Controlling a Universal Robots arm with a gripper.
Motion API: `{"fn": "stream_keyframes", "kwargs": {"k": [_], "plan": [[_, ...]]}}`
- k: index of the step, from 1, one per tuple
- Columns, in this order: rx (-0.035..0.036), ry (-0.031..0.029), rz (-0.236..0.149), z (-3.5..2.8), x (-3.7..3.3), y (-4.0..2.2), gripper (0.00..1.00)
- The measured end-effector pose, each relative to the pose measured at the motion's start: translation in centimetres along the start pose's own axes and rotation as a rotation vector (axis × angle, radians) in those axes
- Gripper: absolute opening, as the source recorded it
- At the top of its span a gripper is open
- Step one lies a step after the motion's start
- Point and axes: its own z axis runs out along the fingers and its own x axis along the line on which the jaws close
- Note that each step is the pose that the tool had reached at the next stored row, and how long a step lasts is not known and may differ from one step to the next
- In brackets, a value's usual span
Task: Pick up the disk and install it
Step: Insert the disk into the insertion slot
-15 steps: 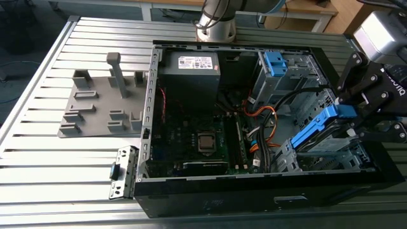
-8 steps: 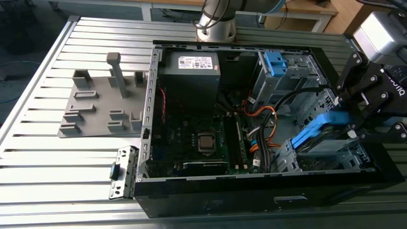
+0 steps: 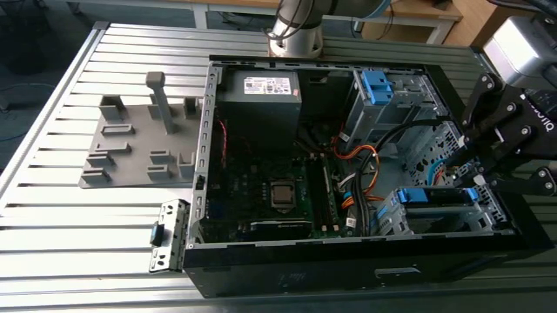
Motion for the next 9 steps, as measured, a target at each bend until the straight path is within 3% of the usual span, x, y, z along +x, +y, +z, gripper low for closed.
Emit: {"fn": "stream_keyframes", "kwargs": {"k": [1,6,9], "plan": [[0.0000,0.0000,0.000,0.00,0.00,0.00,0.36],[0.0000,0.0000,0.000,0.01,0.00,0.00,0.13],[0.0000,0.0000,0.000,0.02,0.00,0.00,0.11]]}}
